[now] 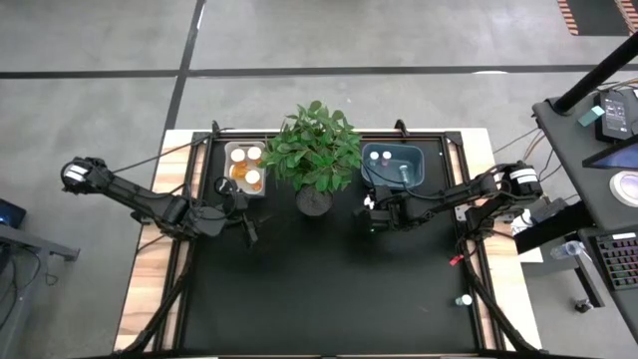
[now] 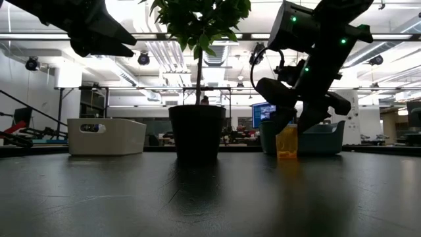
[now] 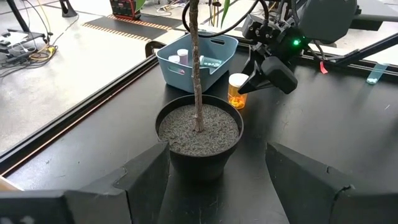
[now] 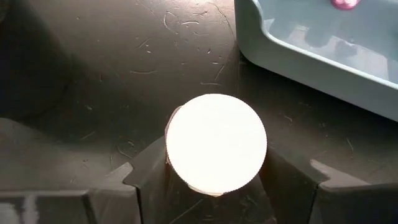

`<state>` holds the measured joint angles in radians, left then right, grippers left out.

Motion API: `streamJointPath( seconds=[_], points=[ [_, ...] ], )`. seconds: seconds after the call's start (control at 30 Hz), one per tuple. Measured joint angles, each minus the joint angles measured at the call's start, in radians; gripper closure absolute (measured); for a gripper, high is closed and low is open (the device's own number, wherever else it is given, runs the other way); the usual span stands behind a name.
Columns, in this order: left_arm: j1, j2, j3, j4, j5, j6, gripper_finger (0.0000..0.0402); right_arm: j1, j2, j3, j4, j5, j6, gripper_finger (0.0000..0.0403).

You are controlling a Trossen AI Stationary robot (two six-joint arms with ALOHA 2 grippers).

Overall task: Pick and place medicine bottles into bin by pill shape (circle, oval)
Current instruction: Put the big orange pill bottle into the white bin

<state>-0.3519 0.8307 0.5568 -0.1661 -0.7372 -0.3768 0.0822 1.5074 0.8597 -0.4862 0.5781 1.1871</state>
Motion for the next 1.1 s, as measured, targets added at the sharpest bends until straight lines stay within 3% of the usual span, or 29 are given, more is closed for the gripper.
streamJointPath(
  seconds=[0.43,0.57,0.73,0.87,1.1],
  points=[
    [0.000,0.000,0.000,0.000,0.000,0.001,0.0155,0.005,-0.018,0.029,-0.006,-0.031,-0.076,0.0196],
    [0.000,0.000,0.000,0.000,0.000,0.001,0.0155,0.026,-0.041,0.061,-0.007,-0.073,-0.222,0.0197],
    [0.000,0.000,0.000,0.000,0.000,0.001,0.0155,0.089,-0.062,0.112,0.017,-0.213,-0.472,0.0197],
    [0.000,0.000,-0.001,0.002,0.000,-0.001,0.0155,0.158,-0.061,0.127,0.160,-0.263,-0.640,0.0197],
    [-0.005,0.000,-0.001,0.069,0.047,-0.001,0.0155,0.216,-0.017,0.122,0.587,-0.275,-0.989,0.0197]
  ],
)
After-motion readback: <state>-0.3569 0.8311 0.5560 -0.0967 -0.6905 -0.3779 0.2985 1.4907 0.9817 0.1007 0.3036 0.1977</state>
